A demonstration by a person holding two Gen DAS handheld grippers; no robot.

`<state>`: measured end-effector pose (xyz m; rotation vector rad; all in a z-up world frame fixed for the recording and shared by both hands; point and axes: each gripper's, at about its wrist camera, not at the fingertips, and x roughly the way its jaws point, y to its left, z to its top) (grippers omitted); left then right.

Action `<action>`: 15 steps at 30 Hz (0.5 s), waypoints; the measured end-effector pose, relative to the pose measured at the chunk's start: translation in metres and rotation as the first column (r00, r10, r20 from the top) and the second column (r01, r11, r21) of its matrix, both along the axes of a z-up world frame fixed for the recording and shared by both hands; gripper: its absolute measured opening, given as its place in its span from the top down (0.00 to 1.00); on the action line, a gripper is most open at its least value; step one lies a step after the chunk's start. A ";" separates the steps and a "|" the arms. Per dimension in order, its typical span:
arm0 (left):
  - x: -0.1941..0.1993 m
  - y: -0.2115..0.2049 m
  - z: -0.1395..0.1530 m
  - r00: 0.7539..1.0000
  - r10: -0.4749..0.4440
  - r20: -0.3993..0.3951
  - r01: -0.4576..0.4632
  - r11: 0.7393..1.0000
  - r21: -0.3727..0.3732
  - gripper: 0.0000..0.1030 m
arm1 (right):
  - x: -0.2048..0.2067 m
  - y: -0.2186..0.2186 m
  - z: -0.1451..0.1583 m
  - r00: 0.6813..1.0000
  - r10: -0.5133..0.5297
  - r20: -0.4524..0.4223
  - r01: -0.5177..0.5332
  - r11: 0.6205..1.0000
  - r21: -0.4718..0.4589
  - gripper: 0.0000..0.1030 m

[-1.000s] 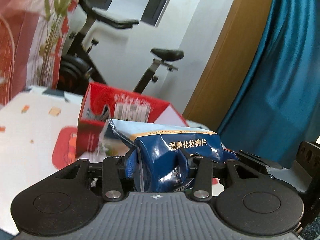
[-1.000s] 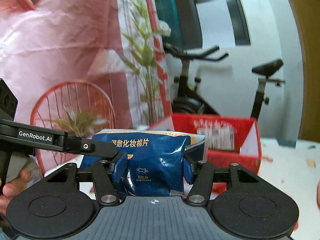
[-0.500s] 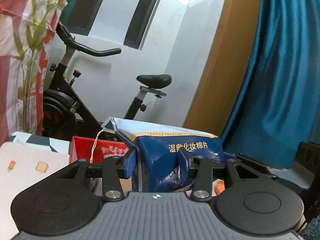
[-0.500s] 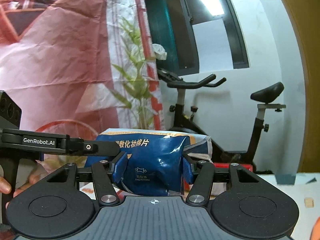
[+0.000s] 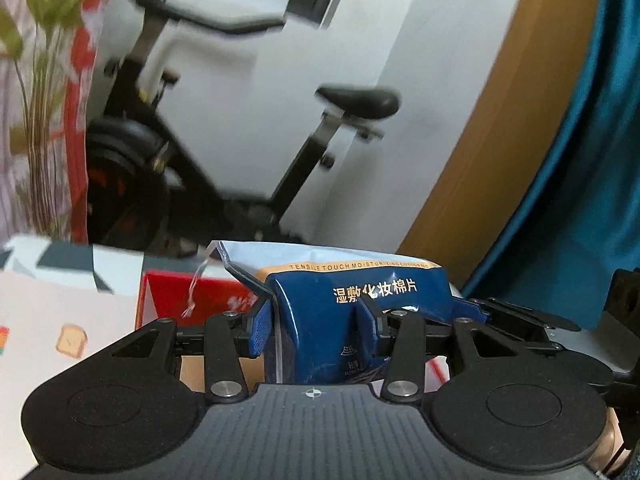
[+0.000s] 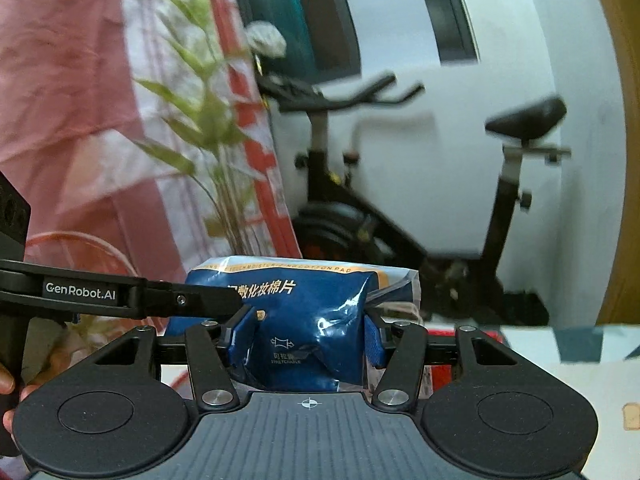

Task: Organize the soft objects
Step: 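Lift the blue pack with both grippers and carry it over the red box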

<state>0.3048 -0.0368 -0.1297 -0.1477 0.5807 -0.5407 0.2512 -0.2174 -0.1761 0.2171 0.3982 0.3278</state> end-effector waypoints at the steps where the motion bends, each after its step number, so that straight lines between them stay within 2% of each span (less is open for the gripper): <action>1: 0.010 -0.001 -0.004 1.000 -0.001 -0.026 0.001 1.000 0.002 0.54 | 0.010 -0.001 -0.005 0.999 0.002 -0.033 -0.002 1.000 0.005 0.51; 6: 0.049 -0.002 -0.034 0.982 0.006 -0.187 -0.002 1.000 0.019 0.54 | 0.046 0.001 -0.035 0.981 -0.004 -0.194 0.003 1.000 -0.005 0.51; 12: 0.071 -0.003 -0.074 0.942 -0.010 -0.335 0.023 0.999 0.036 0.54 | 0.069 -0.003 -0.069 0.930 -0.018 -0.368 0.032 0.999 0.030 0.52; 15: 0.073 -0.005 -0.086 0.924 -0.006 -0.382 0.031 0.998 0.061 0.54 | 0.072 0.000 -0.080 0.908 -0.027 -0.419 0.040 0.999 0.024 0.52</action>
